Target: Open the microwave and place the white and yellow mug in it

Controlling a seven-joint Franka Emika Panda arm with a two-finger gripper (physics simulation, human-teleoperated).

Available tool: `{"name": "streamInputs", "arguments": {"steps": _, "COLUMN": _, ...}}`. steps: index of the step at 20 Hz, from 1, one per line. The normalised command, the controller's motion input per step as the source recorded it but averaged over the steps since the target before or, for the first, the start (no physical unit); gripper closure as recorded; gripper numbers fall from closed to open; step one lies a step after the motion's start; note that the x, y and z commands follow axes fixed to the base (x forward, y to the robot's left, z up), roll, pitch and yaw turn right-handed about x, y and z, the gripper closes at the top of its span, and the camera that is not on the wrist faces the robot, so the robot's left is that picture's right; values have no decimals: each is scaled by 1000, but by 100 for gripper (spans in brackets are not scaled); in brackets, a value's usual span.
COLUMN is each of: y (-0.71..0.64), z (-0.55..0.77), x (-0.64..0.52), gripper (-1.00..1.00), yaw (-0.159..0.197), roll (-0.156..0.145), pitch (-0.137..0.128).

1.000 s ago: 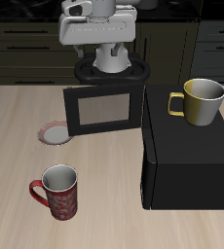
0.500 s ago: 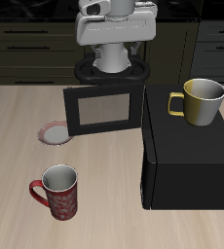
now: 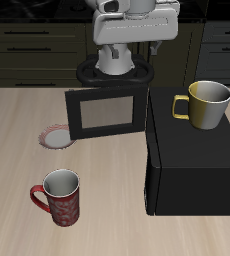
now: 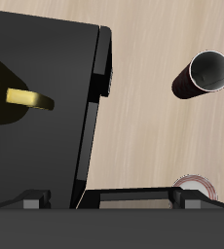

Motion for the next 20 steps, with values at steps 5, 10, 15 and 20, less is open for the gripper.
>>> {"name": "streamInputs", "arguments": {"steps": 5, "y": 200, "z": -18, "x": 112, "gripper": -100, "yaw": -54, "roll": 15, "pitch": 40}}
{"name": "streamInputs", "arguments": {"steps": 10, "y": 281, "z": 17, "x": -11, "gripper": -100, "yaw": -65, "roll": 8, "pitch": 15}}
{"name": "streamInputs", "arguments": {"steps": 15, "y": 309, "z": 95, "x": -36, "gripper": -100, "yaw": -45, "roll": 30, "pitch": 1}}
{"name": "streamInputs", "arguments": {"steps": 20, "y": 154, "z": 82, "x": -3, "gripper": -100, "yaw": -32, "roll": 36, "pitch": 1}}
